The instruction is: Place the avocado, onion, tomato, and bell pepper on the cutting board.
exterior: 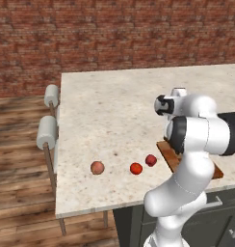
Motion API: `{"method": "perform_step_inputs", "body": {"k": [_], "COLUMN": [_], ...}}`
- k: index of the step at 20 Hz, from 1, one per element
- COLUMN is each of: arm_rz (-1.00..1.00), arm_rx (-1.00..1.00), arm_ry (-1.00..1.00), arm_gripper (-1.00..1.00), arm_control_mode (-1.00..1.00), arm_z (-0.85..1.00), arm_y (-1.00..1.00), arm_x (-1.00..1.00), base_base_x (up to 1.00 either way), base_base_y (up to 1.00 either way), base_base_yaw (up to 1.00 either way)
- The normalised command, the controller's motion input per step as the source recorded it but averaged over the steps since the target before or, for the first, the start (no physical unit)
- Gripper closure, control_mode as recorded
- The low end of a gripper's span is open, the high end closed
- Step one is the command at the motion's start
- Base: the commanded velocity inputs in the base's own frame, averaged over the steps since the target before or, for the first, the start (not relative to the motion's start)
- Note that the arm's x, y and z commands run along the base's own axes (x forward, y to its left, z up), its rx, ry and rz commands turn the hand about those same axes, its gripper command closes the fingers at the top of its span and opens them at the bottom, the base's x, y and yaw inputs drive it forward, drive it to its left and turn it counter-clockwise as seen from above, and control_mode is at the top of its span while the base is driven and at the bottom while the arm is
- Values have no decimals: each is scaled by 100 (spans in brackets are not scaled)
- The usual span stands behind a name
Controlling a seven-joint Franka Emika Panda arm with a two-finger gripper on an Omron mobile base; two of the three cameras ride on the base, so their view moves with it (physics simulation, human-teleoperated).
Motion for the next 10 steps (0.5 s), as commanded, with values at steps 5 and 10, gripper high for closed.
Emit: {"method": "perform_step_inputs", "body": {"k": [5, 10], "arm_rz": [0, 0], "arm_rx": [2, 0], "arm_ry": [3, 0], "arm_gripper": [100, 100], "arm_control_mode": [-100, -100], "arm_z": [-29, -8], "arm_y": [-6, -28], "arm_x": [5, 0], "base_base_x": [0, 0], "base_base_y": [0, 0], "base_base_yaw": [0, 0]}}
